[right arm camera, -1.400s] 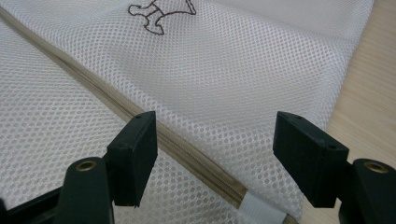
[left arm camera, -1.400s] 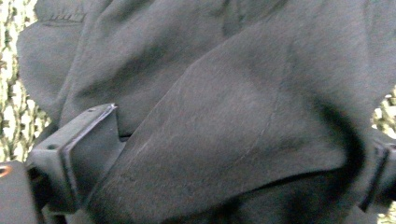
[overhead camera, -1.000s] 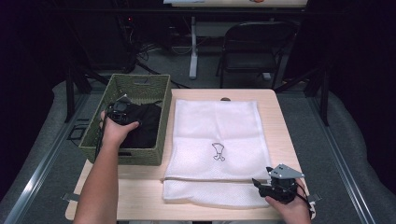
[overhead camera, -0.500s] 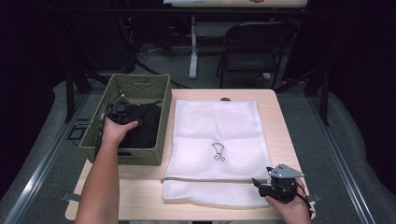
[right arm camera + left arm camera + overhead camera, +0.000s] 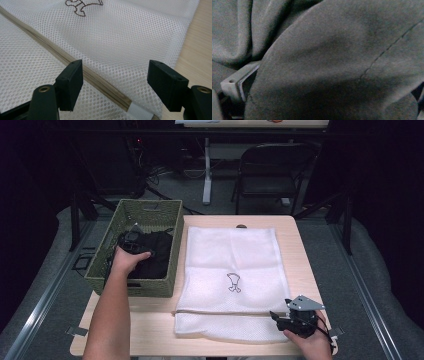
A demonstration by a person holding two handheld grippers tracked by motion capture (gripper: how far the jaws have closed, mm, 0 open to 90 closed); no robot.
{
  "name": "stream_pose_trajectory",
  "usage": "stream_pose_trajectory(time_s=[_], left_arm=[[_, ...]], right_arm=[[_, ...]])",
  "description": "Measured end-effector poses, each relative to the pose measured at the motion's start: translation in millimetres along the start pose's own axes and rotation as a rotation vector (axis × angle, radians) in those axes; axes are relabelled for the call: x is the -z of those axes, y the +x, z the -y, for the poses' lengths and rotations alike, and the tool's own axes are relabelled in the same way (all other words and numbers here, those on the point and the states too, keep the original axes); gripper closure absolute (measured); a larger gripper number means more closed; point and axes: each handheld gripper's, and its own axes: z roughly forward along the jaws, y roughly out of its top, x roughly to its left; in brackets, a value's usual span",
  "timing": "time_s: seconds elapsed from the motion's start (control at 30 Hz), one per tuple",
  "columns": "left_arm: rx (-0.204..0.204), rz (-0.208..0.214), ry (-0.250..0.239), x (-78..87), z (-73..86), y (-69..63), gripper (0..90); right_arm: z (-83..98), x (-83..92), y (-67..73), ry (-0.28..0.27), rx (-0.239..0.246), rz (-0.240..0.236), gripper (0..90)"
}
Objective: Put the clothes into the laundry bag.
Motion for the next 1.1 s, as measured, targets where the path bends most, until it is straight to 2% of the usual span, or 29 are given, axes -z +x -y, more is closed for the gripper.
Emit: stream_pose_trajectory(time_s=[0.23, 0.27, 0.4, 0.5, 0.87, 1.1], left_arm=[[-0.001, 0.006, 0.025, -4.5, -2.4, -3.2, 0.0], [-0.013, 0.005, 0.034, -5.0, -3.5, -3.7, 0.0], [-0.033, -0.018, 0.063, -11.9, -7.5, -15.3, 0.0], [-0.031, -0.032, 0.069, -14.2, -9.1, -17.8, 0.0], [-0.016, -0.063, 0.053, -15.3, -6.4, -12.1, 0.0], [-0.007, -0.057, 0.030, -18.4, -2.3, -6.5, 0.0]], right_arm=[[-0.2, -0.4, -0.2, 0.000, 0.000, -0.003, 28.5], [-0.3, -0.3, 0.1, 0.000, 0.000, -0.001, 28.5], [0.0, -0.6, -0.3, 0.001, -0.004, -0.002, 28.5], [0.0, -0.7, -0.5, 0.002, -0.005, -0.002, 28.5], [0.6, 1.1, -1.1, -0.002, 0.001, 0.002, 28.4], [1.6, 2.6, -2.3, -0.003, 0.003, 0.001, 28.5]])
